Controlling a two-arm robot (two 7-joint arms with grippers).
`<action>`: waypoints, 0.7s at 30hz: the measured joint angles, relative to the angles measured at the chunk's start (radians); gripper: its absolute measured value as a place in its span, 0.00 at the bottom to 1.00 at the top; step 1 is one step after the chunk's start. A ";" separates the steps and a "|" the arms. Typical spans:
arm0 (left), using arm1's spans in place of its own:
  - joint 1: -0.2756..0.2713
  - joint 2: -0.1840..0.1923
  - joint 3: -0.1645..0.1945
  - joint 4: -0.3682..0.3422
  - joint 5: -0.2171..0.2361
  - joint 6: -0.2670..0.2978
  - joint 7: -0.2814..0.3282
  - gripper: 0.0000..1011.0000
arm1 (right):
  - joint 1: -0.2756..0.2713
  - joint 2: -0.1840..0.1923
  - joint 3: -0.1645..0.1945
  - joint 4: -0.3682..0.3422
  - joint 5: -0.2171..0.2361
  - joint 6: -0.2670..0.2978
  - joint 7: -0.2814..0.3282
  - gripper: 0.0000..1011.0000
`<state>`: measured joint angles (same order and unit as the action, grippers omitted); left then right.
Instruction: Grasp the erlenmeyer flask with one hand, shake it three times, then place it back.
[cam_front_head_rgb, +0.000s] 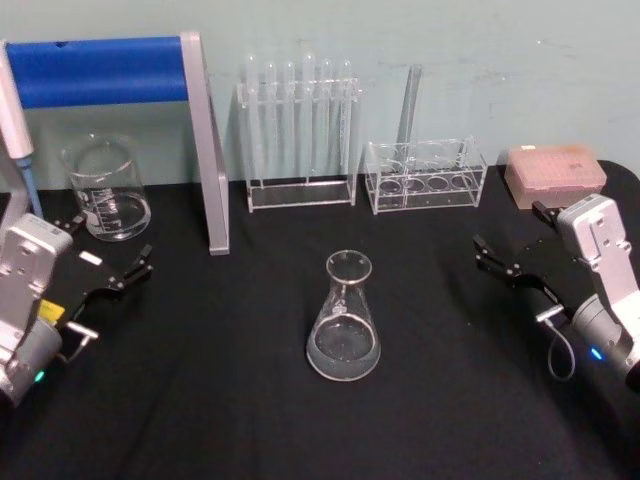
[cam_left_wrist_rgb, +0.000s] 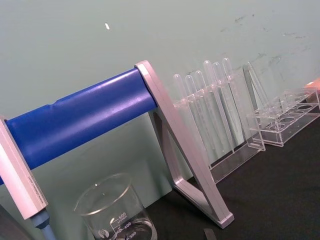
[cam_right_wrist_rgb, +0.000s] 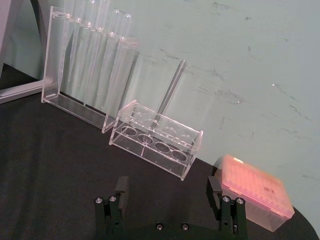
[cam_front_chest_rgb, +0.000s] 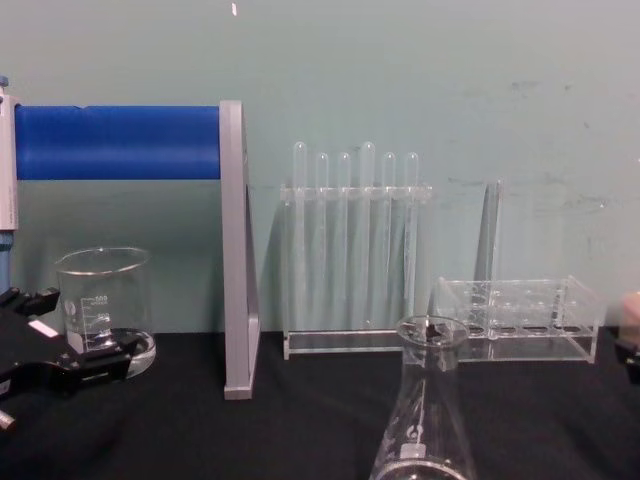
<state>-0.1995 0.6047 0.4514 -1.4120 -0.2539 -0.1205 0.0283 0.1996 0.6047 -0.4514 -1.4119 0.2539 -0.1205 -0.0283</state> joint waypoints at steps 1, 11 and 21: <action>0.000 0.000 0.000 0.000 0.000 0.000 0.000 0.99 | 0.000 0.000 0.000 0.000 0.000 0.000 0.000 0.99; 0.000 0.000 0.000 0.000 0.000 0.000 0.000 0.99 | -0.004 -0.001 0.005 -0.002 0.000 0.000 0.009 0.99; 0.000 0.000 0.000 0.000 0.000 0.000 0.000 0.99 | -0.062 0.014 0.040 -0.065 0.053 0.014 0.092 0.99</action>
<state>-0.1995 0.6047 0.4514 -1.4120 -0.2539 -0.1205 0.0283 0.1374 0.6188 -0.4110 -1.4765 0.3073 -0.1067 0.0637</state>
